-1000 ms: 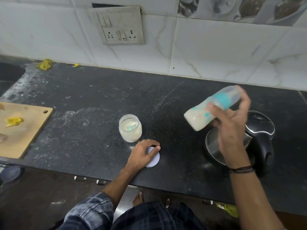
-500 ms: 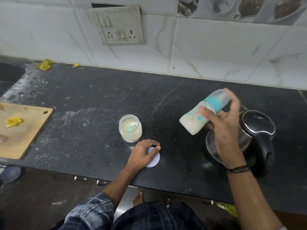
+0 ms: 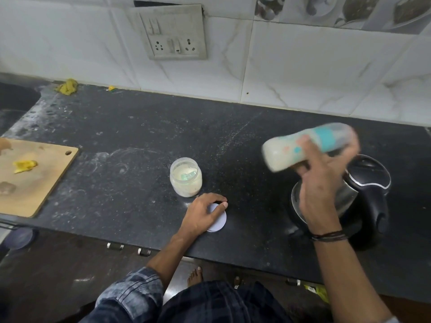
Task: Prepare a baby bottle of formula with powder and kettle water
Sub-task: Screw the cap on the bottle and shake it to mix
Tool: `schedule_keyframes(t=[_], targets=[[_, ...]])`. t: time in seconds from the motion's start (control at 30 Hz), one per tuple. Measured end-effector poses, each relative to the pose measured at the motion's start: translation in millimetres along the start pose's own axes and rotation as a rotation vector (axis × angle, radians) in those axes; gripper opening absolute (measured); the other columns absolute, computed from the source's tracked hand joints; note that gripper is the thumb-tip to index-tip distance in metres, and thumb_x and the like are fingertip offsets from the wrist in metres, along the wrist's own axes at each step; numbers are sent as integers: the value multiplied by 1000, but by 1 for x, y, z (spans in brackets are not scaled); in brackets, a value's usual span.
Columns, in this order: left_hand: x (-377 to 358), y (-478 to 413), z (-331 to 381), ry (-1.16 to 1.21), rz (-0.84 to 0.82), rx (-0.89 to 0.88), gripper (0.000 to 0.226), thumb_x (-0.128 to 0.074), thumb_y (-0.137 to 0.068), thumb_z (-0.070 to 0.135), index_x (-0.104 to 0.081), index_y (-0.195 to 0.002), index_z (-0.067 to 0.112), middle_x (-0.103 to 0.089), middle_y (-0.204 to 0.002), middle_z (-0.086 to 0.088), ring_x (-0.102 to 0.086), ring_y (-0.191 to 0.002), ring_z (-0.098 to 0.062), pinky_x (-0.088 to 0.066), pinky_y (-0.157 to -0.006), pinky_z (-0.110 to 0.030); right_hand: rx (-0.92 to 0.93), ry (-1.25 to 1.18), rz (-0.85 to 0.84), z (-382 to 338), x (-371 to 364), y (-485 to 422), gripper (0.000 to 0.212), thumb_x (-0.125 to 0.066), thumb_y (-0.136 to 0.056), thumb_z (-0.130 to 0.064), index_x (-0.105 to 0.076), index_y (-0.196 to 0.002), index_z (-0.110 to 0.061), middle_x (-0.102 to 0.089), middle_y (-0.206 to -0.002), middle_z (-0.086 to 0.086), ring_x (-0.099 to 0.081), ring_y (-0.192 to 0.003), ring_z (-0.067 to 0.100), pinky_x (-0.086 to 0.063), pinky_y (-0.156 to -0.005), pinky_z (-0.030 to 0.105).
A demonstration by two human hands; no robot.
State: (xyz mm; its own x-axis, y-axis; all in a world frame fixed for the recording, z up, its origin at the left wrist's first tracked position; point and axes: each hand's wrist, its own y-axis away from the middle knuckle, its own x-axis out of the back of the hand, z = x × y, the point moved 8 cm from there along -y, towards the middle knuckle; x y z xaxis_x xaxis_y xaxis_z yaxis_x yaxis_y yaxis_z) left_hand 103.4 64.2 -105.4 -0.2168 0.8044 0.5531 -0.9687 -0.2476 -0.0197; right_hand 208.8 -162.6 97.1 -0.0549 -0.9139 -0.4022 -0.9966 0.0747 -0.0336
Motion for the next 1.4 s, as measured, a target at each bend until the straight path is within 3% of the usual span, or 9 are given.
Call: schedule_keyframes(t=[0.07,0.5,0.63,0.77,0.9,1.03,1.17,1.3,1.4], targets=[[0,0,-1,2,-4,-6,20,-63,-96,44,-75,-108,33,-71,-112,24,-61,-110,2,-48,-100,-31,-39,120,-131,5,-9,1,73,-76,-84,4,-40,-138,-28,-69,-113,4,-71,-94,18,-61,-71,34],[0,-1,1,6,9,-8,15,-65,-97,39,-75,-105,33,-72,-110,23,-62,-108,2,-48,-99,-29,3,-107,114,-1,20,-4,73,-73,-91,-12,-28,-148,-20,-61,-131,5,-69,-116,25,-60,-80,45],[0,0,1,22,0,-16,14,-67,-96,37,-76,-105,31,-72,-110,23,-61,-108,3,-47,-99,-27,-58,102,-102,7,3,3,76,-75,-87,-1,-35,-148,-24,-69,-115,-4,-72,-105,21,-62,-75,36],[1,0,2,14,5,-11,18,-64,-96,41,-76,-106,32,-72,-111,23,-61,-109,2,-47,-99,-28,-1,-104,92,0,17,1,71,-72,-93,-10,-28,-149,-20,-60,-133,6,-69,-114,21,-60,-79,43],[0,1,0,15,-6,-15,16,-65,-97,40,-75,-107,33,-72,-112,23,-61,-110,2,-47,-100,-29,-29,107,-95,5,3,2,78,-76,-86,-1,-33,-148,-22,-66,-123,7,-71,-104,22,-62,-77,40],[1,0,2,16,-2,-6,16,-65,-97,40,-76,-106,32,-72,-111,23,-61,-110,2,-48,-100,-29,66,-106,92,-9,20,-2,77,-72,-93,-9,-23,-151,-18,-60,-132,9,-68,-114,23,-60,-80,43],[1,0,2,20,-4,-9,19,-63,-97,42,-76,-107,32,-72,-111,23,-61,-110,3,-48,-100,-29,-76,103,-123,10,2,1,75,-73,-88,0,-35,-145,-28,-72,-112,-2,-71,-102,18,-63,-74,38],[1,0,2,23,-3,-4,20,-63,-97,43,-76,-106,32,-72,-111,22,-62,-110,1,-48,-100,-31,-72,-93,66,12,19,-1,68,-72,-93,-10,-33,-147,-23,-64,-131,3,-69,-116,22,-61,-79,43],[1,0,1,24,1,-7,18,-64,-97,42,-76,-106,32,-72,-111,22,-62,-110,1,-48,-100,-31,-112,76,-83,17,4,-3,71,-75,-89,-7,-35,-145,-26,-66,-125,6,-70,-114,25,-62,-77,40]])
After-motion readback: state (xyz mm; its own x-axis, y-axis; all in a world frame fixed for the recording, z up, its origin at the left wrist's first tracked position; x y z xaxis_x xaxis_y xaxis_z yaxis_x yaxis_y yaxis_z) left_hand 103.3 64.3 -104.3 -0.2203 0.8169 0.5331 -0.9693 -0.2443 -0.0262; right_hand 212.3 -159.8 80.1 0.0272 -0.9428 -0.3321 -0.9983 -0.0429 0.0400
